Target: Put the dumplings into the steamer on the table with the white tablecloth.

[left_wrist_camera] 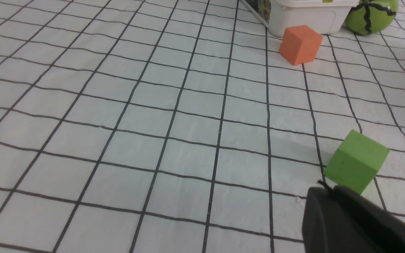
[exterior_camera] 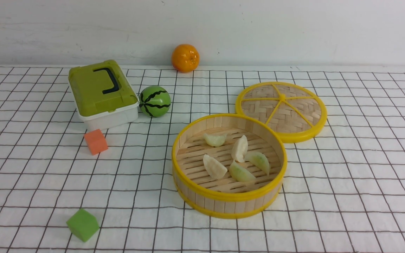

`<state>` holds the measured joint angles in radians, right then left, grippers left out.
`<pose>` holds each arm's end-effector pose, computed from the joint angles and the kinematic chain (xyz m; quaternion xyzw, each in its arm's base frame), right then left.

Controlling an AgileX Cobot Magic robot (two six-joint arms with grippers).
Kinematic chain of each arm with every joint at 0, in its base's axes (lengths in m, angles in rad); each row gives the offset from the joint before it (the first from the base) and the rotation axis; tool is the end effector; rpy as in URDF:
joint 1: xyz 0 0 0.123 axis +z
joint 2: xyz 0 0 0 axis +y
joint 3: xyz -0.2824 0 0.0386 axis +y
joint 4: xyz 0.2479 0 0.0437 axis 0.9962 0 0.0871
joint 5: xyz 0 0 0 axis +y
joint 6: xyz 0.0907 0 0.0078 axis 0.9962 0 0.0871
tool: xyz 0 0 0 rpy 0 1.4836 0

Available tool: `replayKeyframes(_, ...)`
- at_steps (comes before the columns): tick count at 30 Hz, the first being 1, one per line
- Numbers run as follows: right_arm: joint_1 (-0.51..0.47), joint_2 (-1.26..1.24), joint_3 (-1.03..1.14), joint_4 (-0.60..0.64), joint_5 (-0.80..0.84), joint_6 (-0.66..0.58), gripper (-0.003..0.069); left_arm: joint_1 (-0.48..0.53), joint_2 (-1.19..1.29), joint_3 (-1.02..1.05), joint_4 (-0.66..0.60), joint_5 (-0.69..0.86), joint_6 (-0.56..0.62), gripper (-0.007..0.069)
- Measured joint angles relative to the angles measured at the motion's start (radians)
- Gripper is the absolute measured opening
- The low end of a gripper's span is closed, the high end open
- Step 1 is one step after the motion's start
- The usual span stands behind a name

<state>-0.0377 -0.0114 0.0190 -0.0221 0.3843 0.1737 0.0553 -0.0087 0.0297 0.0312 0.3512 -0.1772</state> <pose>0.0521 -0.0027 0.1728 0.0793 0.8023 0.0308 0.5908 0.0532 0.0039 0.1719 -0.0844 0.7959 -0.0235 0.5991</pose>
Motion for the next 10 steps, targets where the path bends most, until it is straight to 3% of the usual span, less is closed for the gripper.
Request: replayKeyframes(10, 0.000, 0.000, 0.000, 0.000, 0.000, 0.000, 0.0122, 0.000, 0.000, 0.000, 0.000, 0.000, 0.000, 0.0003)
